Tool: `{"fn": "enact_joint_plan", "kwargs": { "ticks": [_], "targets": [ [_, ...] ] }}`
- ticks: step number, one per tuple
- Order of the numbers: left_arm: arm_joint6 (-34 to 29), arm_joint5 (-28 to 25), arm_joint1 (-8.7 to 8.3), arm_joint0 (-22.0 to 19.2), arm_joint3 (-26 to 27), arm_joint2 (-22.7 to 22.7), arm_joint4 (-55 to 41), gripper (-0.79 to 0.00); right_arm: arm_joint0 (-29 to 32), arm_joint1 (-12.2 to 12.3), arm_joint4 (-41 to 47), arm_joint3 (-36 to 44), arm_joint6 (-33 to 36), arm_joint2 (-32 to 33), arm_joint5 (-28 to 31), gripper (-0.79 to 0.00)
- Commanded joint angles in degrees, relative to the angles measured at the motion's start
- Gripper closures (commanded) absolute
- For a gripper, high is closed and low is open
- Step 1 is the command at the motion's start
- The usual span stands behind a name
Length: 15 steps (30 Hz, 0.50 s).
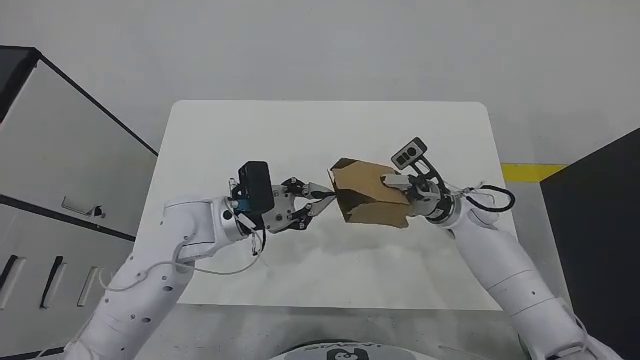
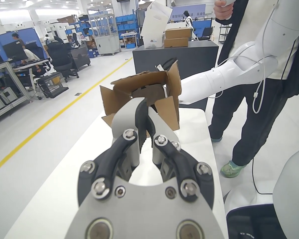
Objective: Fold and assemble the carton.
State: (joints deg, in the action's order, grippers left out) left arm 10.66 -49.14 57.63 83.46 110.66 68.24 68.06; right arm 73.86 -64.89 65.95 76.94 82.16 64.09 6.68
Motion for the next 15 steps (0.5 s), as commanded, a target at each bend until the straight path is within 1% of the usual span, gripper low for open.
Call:
{"fn": "enact_joint_plan", "kwargs": {
  "ticks": [1, 15],
  "targets": [
    [-0.3, -0.1, 0.06, -0.3, -0.2, -0.4, -0.1, 0.000, -0.1, -0.1, 0.1, -0.1, -0.1, -0.1, -0.3, 0.000],
    [-1.8, -0.5, 0.43, -2.0, -1.1, -2.2, -0.6, 0.000, -1.7, -0.9, -0.6, -1.1, 1.1, -1.0, -2.1, 0.000]
  ]
}}
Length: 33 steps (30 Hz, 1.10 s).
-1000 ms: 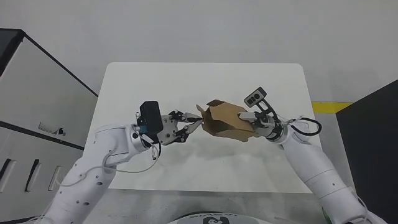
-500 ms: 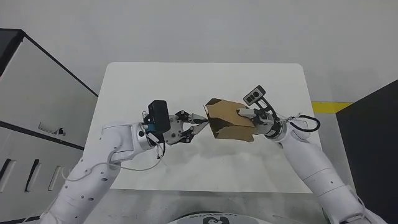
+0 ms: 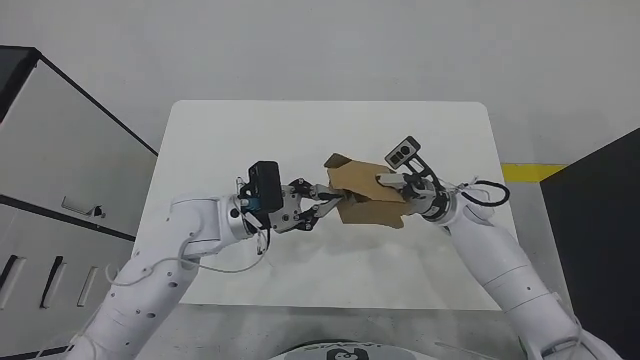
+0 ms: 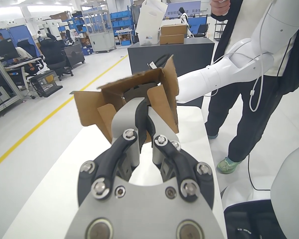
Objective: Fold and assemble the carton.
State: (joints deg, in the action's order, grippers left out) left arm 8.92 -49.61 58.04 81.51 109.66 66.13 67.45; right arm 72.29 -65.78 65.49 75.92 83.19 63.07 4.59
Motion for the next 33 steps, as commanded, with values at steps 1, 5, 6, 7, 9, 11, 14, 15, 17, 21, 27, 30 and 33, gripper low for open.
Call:
{"fn": "enact_joint_plan", "kwargs": {
  "ticks": [1, 5, 6, 7, 9, 11, 14, 15, 17, 21, 27, 30, 33],
  "targets": [
    [-0.2, 0.0, 0.04, -0.2, -0.2, -0.2, -0.1, 0.000, -0.1, -0.1, -0.2, -0.2, 0.2, 0.0, 0.0, 0.000],
    [-0.4, -0.2, 0.12, -0.6, -0.5, -0.5, -0.3, 0.000, -0.4, -0.2, -0.6, -0.5, 0.7, 0.0, 0.1, 0.000],
    [-0.4, -0.2, 0.13, -0.6, -0.5, -0.5, -0.3, 0.000, -0.4, -0.3, -0.6, -0.5, 0.8, 0.0, 0.1, 0.000],
    [-0.5, -0.2, 0.14, -0.7, -0.6, -0.5, -0.4, 0.000, -0.4, -0.3, -0.7, -0.6, 1.0, 0.1, 0.2, 0.000],
    [-0.8, -0.1, 0.15, -0.8, -0.8, -0.5, -0.3, 0.000, -0.5, -0.4, -0.7, -0.7, 1.2, 0.1, 0.4, 0.000],
    [-1.0, -0.1, 0.15, -0.8, -0.9, -0.5, -0.2, 0.000, -0.5, -0.4, -1.0, -0.7, 1.8, 0.2, 0.6, 0.000],
    [-1.2, -0.1, 0.18, -0.9, -1.2, -0.7, -0.4, 0.000, -0.6, -0.5, -1.0, -0.9, 2.3, 0.3, 0.6, 0.000],
    [-1.3, 0.0, 0.20, -0.9, -1.2, -0.7, -0.4, 0.000, -0.6, -0.5, -1.1, -0.9, 2.4, 0.4, 0.6, 0.000],
    [-1.4, -0.1, 0.21, -1.0, -1.2, -0.8, -0.5, 0.000, -0.5, -0.6, -1.1, -1.1, 2.5, 0.6, 0.8, 0.000],
    [-1.5, 0.0, 0.24, -1.0, -1.2, -0.8, -0.4, 0.000, -0.4, -0.6, -1.1, -1.3, 2.9, 1.2, 1.5, 0.000],
    [-0.9, 0.3, 0.24, -0.9, -1.2, -0.4, -0.5, 0.000, 0.2, -0.6, -0.9, -0.9, 3.9, 2.5, 2.8, 0.000],
    [-0.5, 0.5, 0.20, -0.6, -1.0, 0.1, -0.4, 0.000, 0.6, -0.6, -0.7, -0.7, 4.3, 3.1, 3.3, 0.000],
    [-0.1, 0.6, 0.13, -0.2, -0.8, 0.6, -0.3, 0.000, 0.9, -0.5, -0.6, -0.5, 4.6, 3.7, 3.6, 0.000]
  ]
}}
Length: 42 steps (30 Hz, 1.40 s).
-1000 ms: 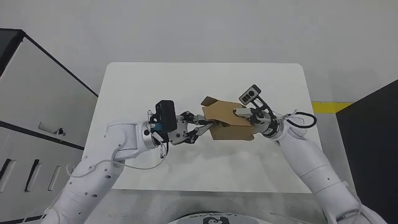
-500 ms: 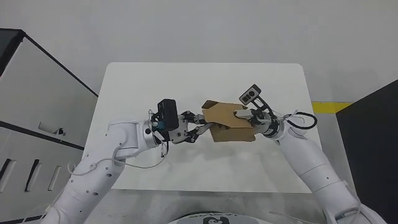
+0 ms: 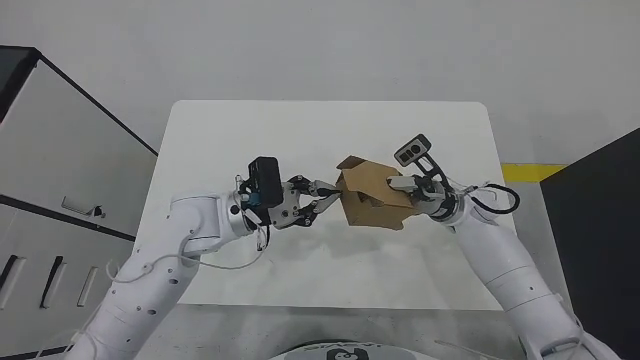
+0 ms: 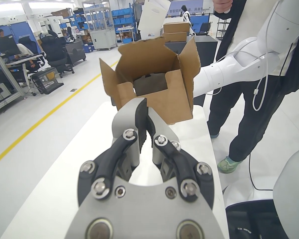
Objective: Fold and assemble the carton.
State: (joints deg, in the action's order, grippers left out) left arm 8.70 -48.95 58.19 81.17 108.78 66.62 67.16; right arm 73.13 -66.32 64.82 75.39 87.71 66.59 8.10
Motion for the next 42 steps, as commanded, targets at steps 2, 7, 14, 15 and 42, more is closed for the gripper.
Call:
{"fn": "enact_joint_plan", "kwargs": {
  "ticks": [2, 7, 14, 15, 42],
  "targets": [
    [0.4, 0.0, -0.05, 0.4, 0.3, 0.4, 0.1, 0.000, 0.3, 0.0, 0.1, 0.2, 0.3, 0.5, 0.2, 0.000],
    [0.5, 0.0, -0.06, 1.0, 1.0, 0.3, 0.6, 0.000, 0.9, 0.0, -0.1, 0.7, 0.3, 1.0, 0.5, 0.000],
    [0.2, 0.2, -0.15, 1.6, 1.5, 0.7, 1.2, 0.000, 1.8, 0.1, -1.5, 1.2, -0.5, 2.1, 2.4, 0.000],
    [0.2, 0.1, -0.18, 1.8, 1.6, 0.8, 1.2, 0.000, 2.0, 0.0, -1.5, 1.3, -0.6, 2.2, 2.5, 0.000],
    [-1.1, -0.2, 0.42, 1.1, 2.1, -3.9, 2.1, 0.000, 5.3, 0.2, -6.8, 4.7, -3.2, 3.5, 4.3, 0.000]
  ]
}}
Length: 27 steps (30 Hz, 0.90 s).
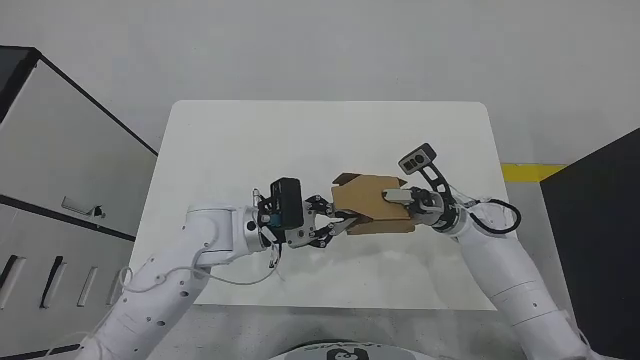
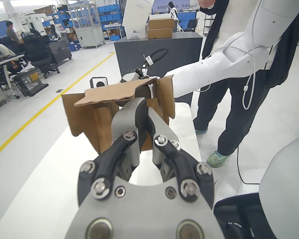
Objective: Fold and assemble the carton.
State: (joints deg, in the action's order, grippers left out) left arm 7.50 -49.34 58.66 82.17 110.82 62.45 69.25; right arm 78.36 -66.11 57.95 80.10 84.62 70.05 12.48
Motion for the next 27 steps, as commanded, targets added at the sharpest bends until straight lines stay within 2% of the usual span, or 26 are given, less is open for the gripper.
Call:
{"fn": "enact_joint_plan", "kwargs": {
  "ticks": [1, 12, 17, 27],
  "targets": [
    [0.2, 0.4, -0.10, 0.3, 0.1, 0.7, 0.1, 0.000, 0.1, 0.0, 0.2, 0.1, -0.1, 0.1, -0.1, 0.000],
    [1.5, 0.7, -0.98, 3.8, 2.6, 5.9, 0.1, 0.000, 0.6, -0.3, 3.3, -1.4, -0.5, 0.6, -1.0, 0.000],
    [2.0, 0.6, -1.24, 5.3, 4.7, 7.3, 0.3, 0.000, 0.7, -0.4, 3.0, -2.7, -4.5, 1.0, -1.3, 0.000],
    [1.6, 0.6, -1.03, 5.0, 5.8, 5.2, 1.1, 0.000, 1.1, -0.3, -0.9, -1.5, -6.8, 1.3, -1.4, 0.000]
  ]
}}
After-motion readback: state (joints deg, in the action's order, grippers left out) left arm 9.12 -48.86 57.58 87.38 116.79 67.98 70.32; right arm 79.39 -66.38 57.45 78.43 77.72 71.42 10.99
